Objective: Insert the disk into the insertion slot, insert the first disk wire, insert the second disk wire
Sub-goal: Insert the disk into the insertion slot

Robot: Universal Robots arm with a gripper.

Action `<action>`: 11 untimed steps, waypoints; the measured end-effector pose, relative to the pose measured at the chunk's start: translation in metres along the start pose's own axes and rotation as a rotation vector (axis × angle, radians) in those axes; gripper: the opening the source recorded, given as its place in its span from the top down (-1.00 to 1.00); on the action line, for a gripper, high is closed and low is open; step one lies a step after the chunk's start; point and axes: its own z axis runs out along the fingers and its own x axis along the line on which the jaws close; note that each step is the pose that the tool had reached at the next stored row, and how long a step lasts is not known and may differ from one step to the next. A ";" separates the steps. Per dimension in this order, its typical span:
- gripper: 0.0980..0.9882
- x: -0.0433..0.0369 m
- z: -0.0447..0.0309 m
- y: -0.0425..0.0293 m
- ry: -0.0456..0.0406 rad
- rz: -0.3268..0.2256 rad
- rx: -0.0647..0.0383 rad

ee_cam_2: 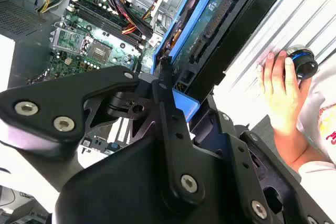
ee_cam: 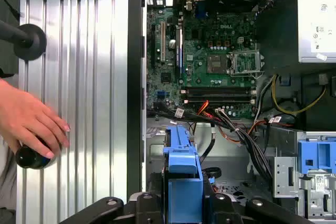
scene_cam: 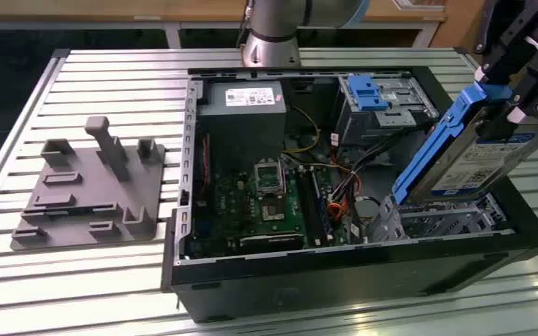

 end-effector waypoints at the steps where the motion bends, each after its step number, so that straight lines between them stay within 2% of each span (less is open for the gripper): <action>1: 0.40 0.0000 0.0000 0.0000 0.0000 0.000 0.000; 11: 0.40 0.0000 0.0000 0.0000 0.0000 0.000 0.000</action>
